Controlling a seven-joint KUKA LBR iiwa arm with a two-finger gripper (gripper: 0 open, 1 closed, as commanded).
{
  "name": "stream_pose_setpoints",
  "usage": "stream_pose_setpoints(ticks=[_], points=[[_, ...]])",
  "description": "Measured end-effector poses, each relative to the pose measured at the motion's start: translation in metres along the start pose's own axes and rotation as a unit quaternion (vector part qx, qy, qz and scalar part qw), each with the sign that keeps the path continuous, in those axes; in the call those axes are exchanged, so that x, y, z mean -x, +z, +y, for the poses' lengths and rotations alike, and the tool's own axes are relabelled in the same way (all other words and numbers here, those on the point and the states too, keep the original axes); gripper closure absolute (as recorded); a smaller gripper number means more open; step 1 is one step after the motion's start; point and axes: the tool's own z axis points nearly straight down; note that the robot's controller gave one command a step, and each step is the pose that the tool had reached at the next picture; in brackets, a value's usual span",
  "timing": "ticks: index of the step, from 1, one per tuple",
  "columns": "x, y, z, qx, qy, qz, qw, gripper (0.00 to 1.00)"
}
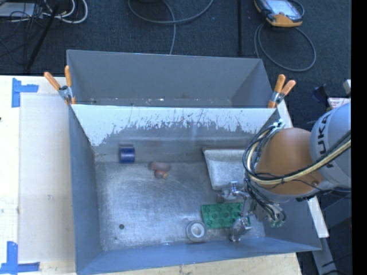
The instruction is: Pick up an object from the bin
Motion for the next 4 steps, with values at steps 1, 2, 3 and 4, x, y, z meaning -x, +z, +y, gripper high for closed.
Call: stream_pose_setpoints(ticks=[1,2,3,4], points=[[0.0009,-0.0007,0.0004,0.0,0.0,0.0023,1.0,0.0],[0.0013,-0.0009,0.0004,0.0,0.0,0.0027,1.0,0.0],[0.0015,-0.0009,0.0004,0.0,0.0,0.003,1.0,0.0],[0.0015,-0.001,0.0004,0.0,0.0,0.0031,1.0,0.0]])
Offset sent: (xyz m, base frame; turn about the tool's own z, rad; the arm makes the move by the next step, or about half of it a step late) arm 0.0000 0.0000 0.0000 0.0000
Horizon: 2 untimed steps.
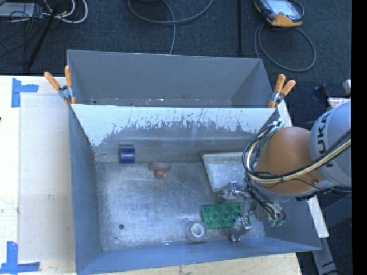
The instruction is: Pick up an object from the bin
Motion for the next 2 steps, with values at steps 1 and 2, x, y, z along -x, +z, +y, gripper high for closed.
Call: stream_pose_setpoints(ticks=[1,2], points=[[0.0,-0.001,0.0,0.0,0.0,0.0019,1.0,1.0],[0.002,-0.087,0.001,-0.001,0.0,-0.0024,1.0,1.0]])
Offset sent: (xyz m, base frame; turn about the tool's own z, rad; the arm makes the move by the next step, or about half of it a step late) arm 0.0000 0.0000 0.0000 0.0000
